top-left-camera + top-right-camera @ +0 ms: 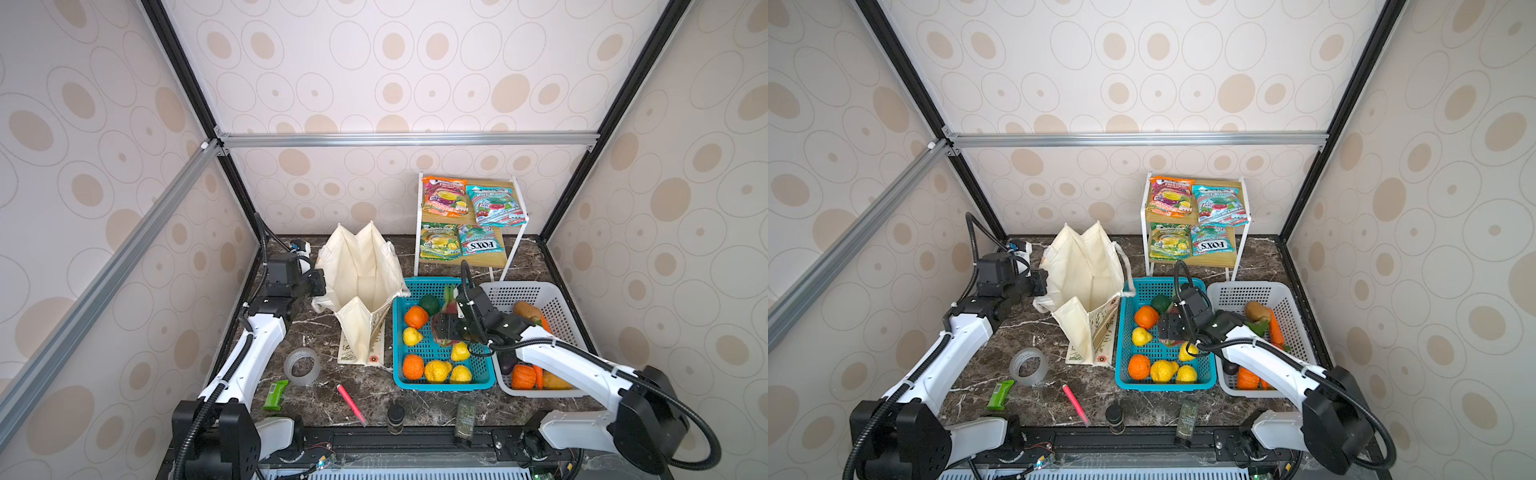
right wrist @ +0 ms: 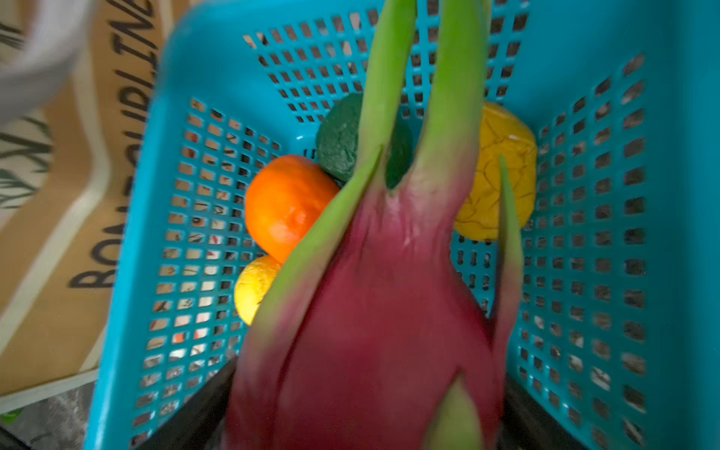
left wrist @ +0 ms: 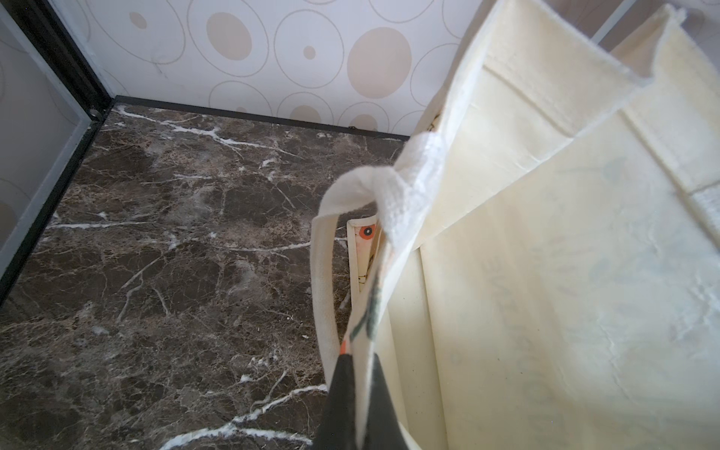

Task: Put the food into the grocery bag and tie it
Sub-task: 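Hold the bag rim with the left gripper while the right gripper grasps the dragon fruit, then carry the dragon fruit with the right gripper and lower it into the bag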

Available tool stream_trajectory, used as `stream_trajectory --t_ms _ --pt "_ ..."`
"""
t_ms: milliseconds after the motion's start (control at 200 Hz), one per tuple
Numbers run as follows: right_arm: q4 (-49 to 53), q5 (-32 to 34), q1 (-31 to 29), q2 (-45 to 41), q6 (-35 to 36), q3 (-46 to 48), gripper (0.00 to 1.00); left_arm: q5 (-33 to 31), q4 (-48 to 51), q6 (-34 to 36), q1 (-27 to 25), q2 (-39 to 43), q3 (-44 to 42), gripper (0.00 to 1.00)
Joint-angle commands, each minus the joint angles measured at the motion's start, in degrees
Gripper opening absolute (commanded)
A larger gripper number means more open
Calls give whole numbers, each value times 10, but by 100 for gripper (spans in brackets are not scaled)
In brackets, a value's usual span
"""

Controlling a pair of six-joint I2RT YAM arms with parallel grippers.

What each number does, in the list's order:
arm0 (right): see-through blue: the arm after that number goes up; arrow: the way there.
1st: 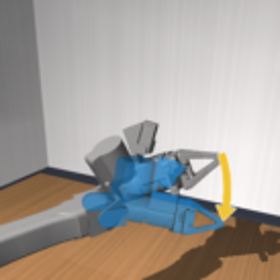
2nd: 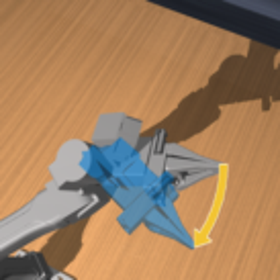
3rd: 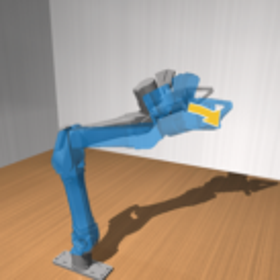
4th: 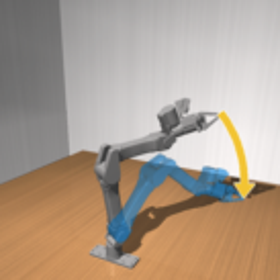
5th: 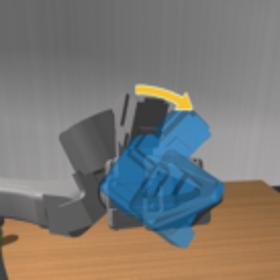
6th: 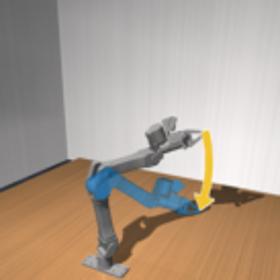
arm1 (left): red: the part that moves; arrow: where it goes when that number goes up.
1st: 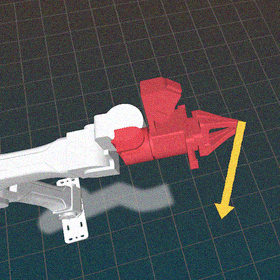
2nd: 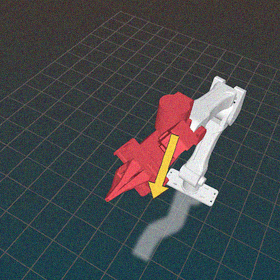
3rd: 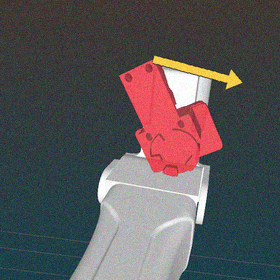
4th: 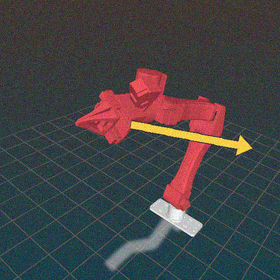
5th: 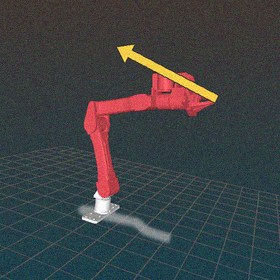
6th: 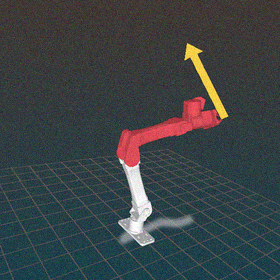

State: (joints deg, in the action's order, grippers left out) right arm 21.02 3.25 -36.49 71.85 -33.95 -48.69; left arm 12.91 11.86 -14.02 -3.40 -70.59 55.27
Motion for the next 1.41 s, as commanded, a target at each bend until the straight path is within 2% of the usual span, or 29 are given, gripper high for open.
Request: stream_trajectory --t_ms 0,140,290,445,605,755,890,990,1135,1250,1400 --pt "55 8 3 -40 38 -45 75 4 20 16 -7 10 -2 0" --pt "74 -19 1 -62 72 -102 72 3 21 16 -9 10 -2 0" --pt "78 -48 -4 -33 100 -196 71 7 18 15 -10 11 -3 0" --pt "80 -65 -27 61 124 -332 71 9 15 16 -13 12 -5 0" --pt "92 -53 -68 183 158 -494 70 6 14 17 -23 13 -7 0" --pt "104 -82 -84 305 151 -632 69 5 14 21 -32 12 -6 0" --pt "160 -50 -108 408 167 -740 68 3 14 21 -35 15 -6 0" --pt "185 -20 -126 456 180 -767 68 7 10 19 -36 15 -8 0" --pt "191 25 -139 483 186 -747 68 6 14 17 -36 13 -7 0" --pt "174 35 -140 499 171 -710 69 -6 14 17 -36 18 -7 0" --pt "187 29 -140 554 152 -712 69 -33 19 18 -36 24 -7 0"
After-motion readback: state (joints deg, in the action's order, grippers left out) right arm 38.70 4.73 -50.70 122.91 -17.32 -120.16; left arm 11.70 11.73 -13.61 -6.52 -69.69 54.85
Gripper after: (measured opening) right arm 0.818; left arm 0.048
